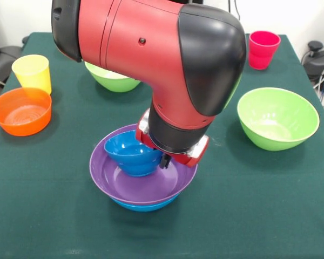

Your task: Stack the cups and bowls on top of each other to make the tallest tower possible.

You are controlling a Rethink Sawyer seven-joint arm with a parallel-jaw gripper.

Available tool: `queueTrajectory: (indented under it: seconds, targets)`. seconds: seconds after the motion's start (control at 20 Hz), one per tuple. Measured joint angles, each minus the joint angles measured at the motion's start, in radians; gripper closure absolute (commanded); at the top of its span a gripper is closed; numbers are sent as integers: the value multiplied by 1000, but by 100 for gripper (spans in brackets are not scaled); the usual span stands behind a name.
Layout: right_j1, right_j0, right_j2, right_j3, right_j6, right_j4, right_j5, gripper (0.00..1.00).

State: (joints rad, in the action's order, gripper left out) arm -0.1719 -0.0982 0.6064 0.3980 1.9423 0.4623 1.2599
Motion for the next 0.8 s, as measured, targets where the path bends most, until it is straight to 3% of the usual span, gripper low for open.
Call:
queueTrajectory:
  seconds: [0.15,0.2,0.8]
  targets:
    - [0,1,-4,0,0,0,0,100]
    - [0,2,-6,0,0,0,0,0]
    - [0,2,-8,0,0,0,0,0]
